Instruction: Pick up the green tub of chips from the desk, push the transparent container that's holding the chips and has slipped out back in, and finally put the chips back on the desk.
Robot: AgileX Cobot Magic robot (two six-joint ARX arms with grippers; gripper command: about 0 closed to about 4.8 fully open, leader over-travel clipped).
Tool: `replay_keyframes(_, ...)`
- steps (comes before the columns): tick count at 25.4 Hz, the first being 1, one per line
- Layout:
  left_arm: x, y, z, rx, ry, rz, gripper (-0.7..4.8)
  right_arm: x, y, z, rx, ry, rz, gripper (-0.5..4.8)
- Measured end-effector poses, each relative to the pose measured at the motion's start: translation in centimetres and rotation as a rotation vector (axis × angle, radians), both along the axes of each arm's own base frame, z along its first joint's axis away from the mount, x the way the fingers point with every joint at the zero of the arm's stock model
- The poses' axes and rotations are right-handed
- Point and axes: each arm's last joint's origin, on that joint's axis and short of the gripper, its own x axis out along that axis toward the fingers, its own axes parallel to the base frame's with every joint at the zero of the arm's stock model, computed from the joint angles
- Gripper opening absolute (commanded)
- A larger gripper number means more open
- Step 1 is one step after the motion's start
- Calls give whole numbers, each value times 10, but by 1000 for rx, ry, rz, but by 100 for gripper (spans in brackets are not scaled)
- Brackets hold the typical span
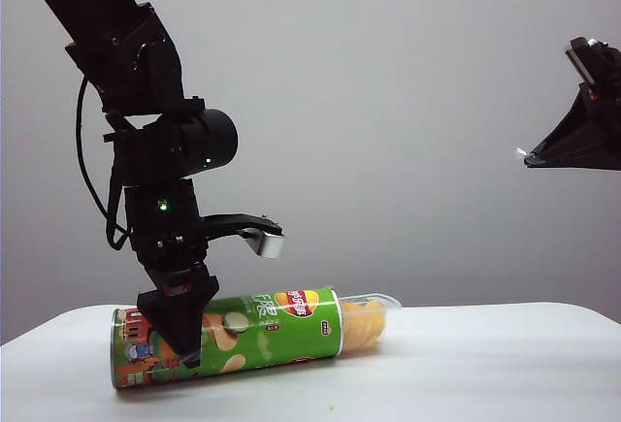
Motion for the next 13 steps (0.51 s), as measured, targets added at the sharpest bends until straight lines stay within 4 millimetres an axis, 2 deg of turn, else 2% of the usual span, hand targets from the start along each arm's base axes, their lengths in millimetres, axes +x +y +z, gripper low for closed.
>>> replay_keyframes(1,0,0,0,0,1,0,432,0,0,0,0,0,0,-3)
replay_keyframes(2,0,0,-1,1,2,0,388,0,0,0,0,0,0,-3)
replay_keyframes(4,1,0,-6,3,13,12,387,0,0,0,-1,-1,-1,-3)
replay_keyframes(8,1,0,-7,2,15,20,288,0,0,0,-6,0,-9,-3)
replay_keyframes(13,1,-1,-7,0,13,21,288,1,0,-2,-6,5,-9,-2)
